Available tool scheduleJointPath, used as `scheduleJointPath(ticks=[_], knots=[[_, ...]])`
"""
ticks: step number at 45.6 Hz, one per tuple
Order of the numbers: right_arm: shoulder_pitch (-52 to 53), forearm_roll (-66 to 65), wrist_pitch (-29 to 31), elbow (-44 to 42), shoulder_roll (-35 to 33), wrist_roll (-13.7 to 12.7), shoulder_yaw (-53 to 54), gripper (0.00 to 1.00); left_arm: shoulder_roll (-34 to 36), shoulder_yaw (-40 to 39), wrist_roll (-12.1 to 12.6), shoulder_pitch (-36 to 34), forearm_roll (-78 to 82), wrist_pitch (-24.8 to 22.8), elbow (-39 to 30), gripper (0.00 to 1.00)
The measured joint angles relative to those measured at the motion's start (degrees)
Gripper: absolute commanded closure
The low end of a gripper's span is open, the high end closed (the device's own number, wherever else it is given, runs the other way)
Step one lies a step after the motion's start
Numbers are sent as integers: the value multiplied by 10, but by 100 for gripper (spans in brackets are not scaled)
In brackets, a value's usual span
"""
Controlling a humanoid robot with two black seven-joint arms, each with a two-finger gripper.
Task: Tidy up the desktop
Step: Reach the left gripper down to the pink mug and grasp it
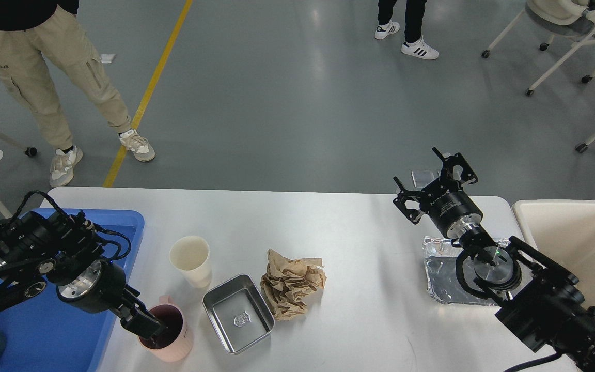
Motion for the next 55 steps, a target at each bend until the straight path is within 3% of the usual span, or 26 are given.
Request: scheduleJointPath(ticks=[26, 40, 51, 55], knots=[[-2, 0, 4, 1, -1, 0, 1, 0, -28, 9, -1, 6, 42, 10, 55, 4], [-2, 0, 5, 1, -1, 1, 2, 0, -52, 24, -10, 7, 57, 24, 77, 13], [-1, 0, 5, 3, -2, 1, 2, 0, -53, 34, -29, 6, 76, 29, 79, 38], [-1, 0, 5, 4, -2, 1, 3, 0, -53, 35, -37, 6, 86, 29, 80, 53]])
